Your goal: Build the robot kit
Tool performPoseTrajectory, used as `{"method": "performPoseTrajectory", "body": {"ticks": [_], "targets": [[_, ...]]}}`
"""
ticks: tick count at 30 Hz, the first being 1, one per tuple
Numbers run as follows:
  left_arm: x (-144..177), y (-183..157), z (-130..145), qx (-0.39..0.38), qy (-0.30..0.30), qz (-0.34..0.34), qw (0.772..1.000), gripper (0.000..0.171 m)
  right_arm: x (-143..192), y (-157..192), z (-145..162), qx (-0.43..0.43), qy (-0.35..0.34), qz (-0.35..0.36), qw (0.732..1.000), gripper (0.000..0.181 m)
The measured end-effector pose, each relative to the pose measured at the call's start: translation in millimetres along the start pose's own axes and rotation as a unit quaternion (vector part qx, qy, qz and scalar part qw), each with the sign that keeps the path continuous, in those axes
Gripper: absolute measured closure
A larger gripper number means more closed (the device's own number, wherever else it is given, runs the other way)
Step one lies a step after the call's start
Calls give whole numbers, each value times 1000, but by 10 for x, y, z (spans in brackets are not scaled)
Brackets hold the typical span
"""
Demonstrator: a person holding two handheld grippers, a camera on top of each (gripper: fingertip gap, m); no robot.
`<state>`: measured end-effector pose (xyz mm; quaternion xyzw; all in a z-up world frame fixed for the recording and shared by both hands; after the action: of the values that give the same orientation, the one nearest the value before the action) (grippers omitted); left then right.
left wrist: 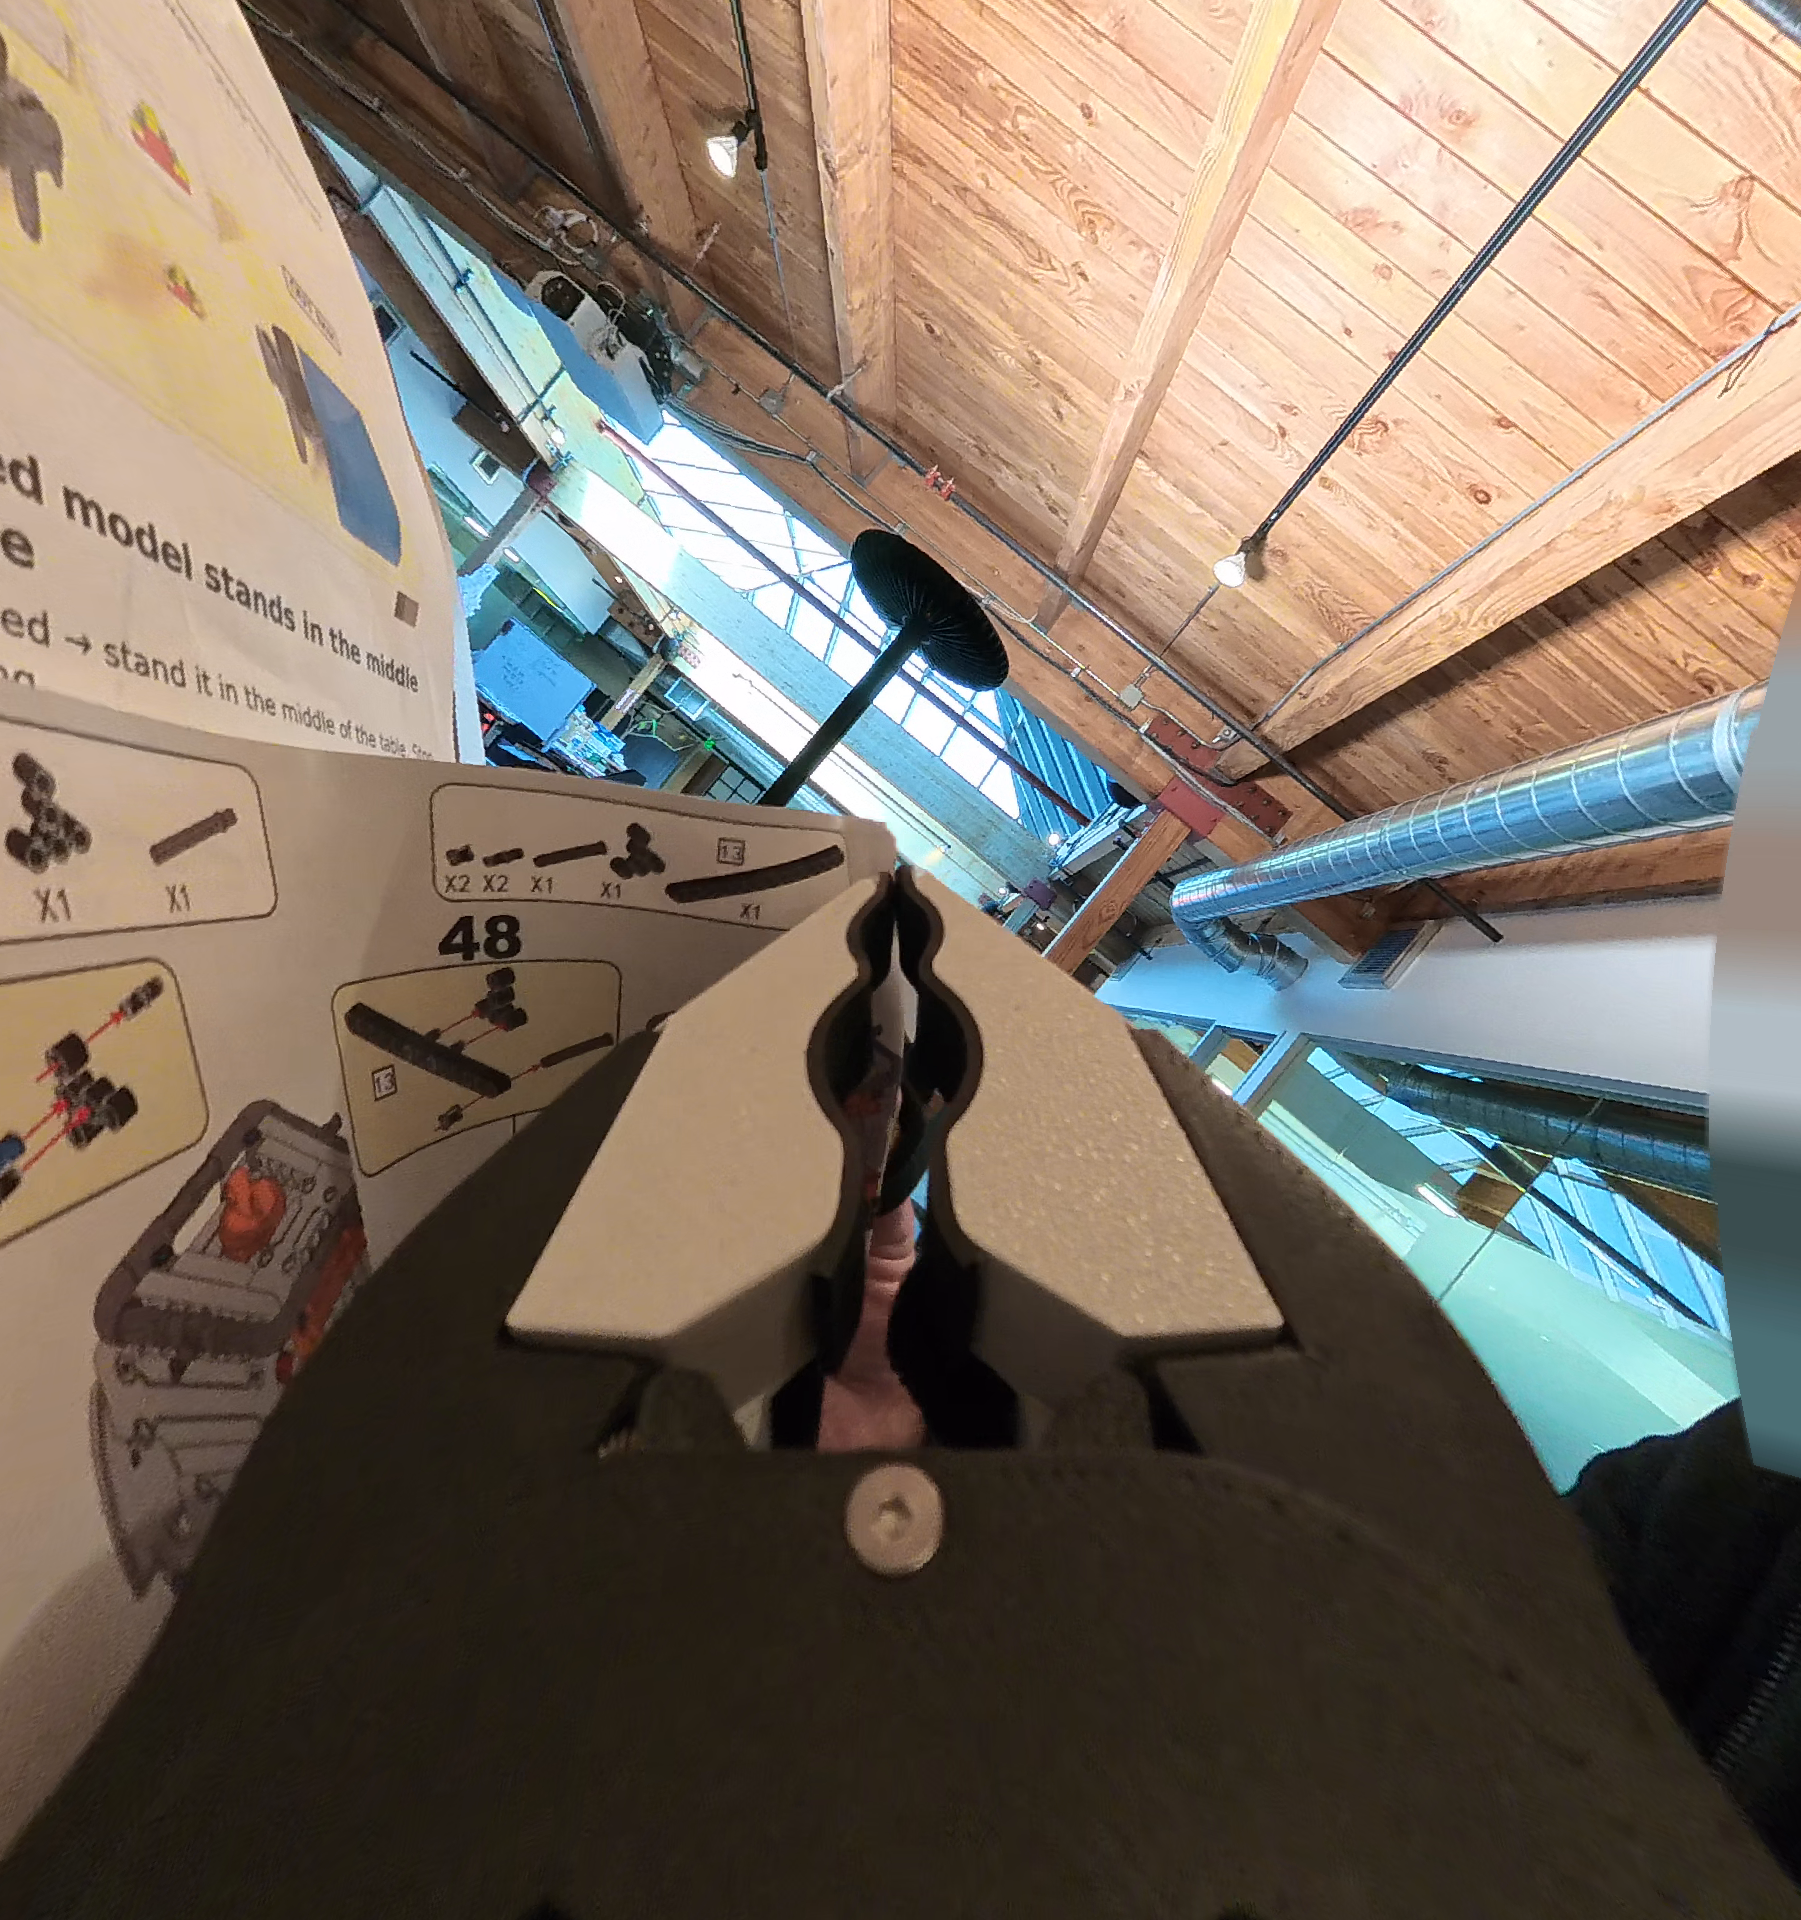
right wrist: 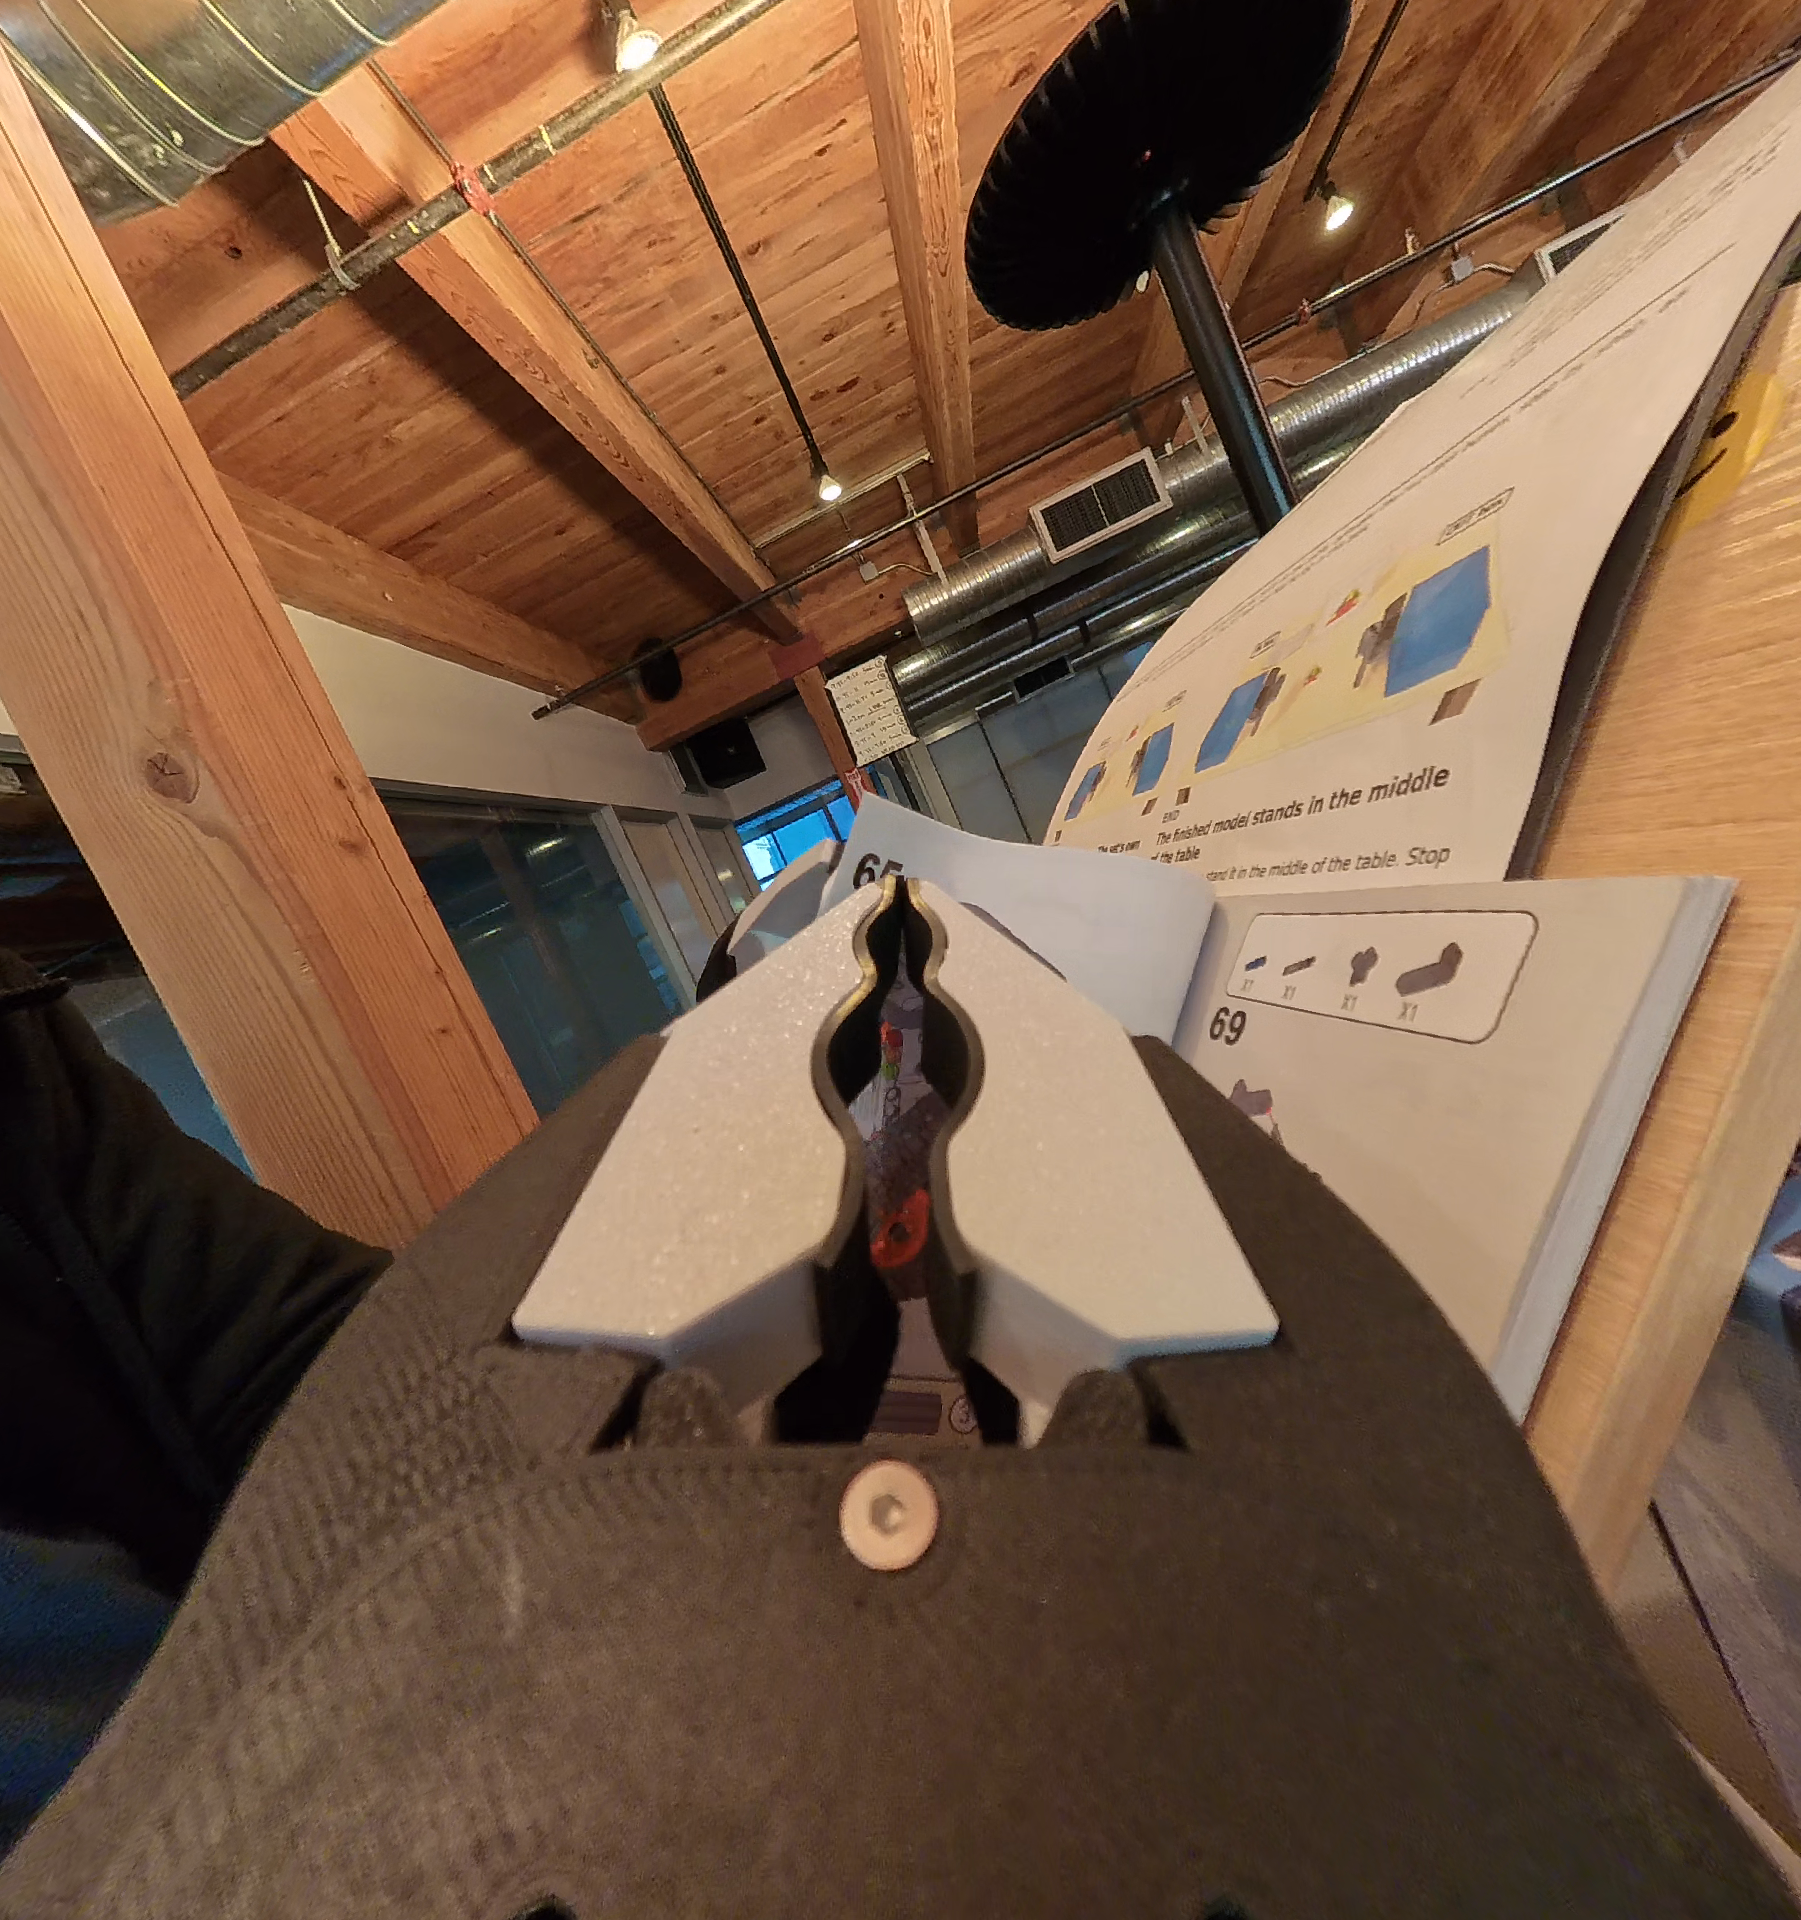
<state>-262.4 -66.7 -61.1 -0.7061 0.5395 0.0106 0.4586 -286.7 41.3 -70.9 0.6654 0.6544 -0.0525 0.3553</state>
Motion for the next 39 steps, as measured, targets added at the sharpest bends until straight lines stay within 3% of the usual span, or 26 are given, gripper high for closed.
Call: {"method": "performPoseTrajectory", "body": {"ticks": [17, 27, 30, 39], "targets": [[21, 46, 8, -22, 19, -34, 999, 171, 106, 51, -87, 54, 15, 61, 997, 179], [-9, 84, 43, -26, 24, -49, 998, 171, 156, 76, -133, 85, 32, 85, 992, 155], [-13, 85, 52, -25, 25, -48, 998, 171, 153, 72, -146, 107, 43, 106, 988, 168], [-10, 39, 32, -51, 21, -57, 997, 171, 125, 103, -126, 88, 42, 76, 992, 181]]}}
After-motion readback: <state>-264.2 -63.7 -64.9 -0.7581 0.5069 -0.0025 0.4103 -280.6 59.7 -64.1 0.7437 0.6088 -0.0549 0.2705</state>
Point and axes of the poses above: each gripper's, where its closed fingertips meet, x back along the fingers, z out of its underside, y = z × x across the jaws, the point moved 7 cm from there along x, back along the fingers, and after that the axes turned 7 degrees about -y, right-handed, at the moved point
